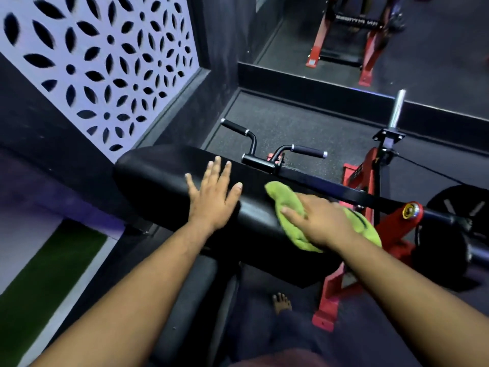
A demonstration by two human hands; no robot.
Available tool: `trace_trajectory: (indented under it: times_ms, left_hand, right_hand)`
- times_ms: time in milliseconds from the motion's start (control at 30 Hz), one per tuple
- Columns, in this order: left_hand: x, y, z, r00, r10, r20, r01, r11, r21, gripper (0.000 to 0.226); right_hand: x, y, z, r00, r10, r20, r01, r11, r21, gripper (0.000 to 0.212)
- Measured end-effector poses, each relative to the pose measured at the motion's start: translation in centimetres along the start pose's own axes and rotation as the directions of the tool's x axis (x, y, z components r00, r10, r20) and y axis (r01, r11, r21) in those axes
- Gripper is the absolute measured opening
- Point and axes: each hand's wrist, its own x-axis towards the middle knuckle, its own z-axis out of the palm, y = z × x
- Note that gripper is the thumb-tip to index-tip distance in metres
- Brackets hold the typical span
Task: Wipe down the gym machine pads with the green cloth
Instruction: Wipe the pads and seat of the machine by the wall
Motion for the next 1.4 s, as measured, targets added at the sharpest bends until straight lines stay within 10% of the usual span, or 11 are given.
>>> trace_trajectory:
  times_ms: [167, 433, 633, 933, 1133, 1400]
  left_hand:
    - [-0.7, -9.5, -4.0, 0.987, 0.147, 0.066, -0.154, 0.980, 0.123, 0.076]
    - [0.4, -14.6, -7.2, 0.919, 0.282, 0.274, -0.345, 0.913, 0.218, 0.069]
    - [1.4, -15.3, -6.7, 0.905, 0.342, 0.252, -0.387, 0.908, 0.160, 0.072]
    - [7.8, -18.4, -9.5, 0.651, 0.676, 0.346, -0.752, 0.638, 0.168, 0.077]
    - [9.6, -20.9, -7.9, 0.490, 0.818, 0.300, -0.871, 0.471, 0.138, 0.093]
    - [12.8, -21.7, -7.9, 0.479, 0.847, 0.232, -0.717, 0.529, -0.453, 0.091]
  right_hand:
    - [-1.5, -7.1, 1.5, 0.954, 0.196, -0.226, -0.242, 0.949, -0.200, 0.078]
    - [0.5, -10.9, 1.6, 0.983, 0.051, -0.174, -0.082, 0.981, -0.178, 0.091]
    - [0.6, -13.0, 2.3, 0.851, 0.459, -0.254, -0.482, 0.876, -0.034, 0.086]
    - [2.3, -15.6, 3.5, 0.961, 0.152, -0.231, -0.184, 0.975, -0.122, 0.088]
    - [2.7, -18.1, 4.6, 0.528, 0.782, -0.331, -0.775, 0.603, 0.190, 0.075]
    - [8.6, -32.5, 7.6, 0.758, 0.477, -0.445, -0.476, 0.871, 0.122, 0.073]
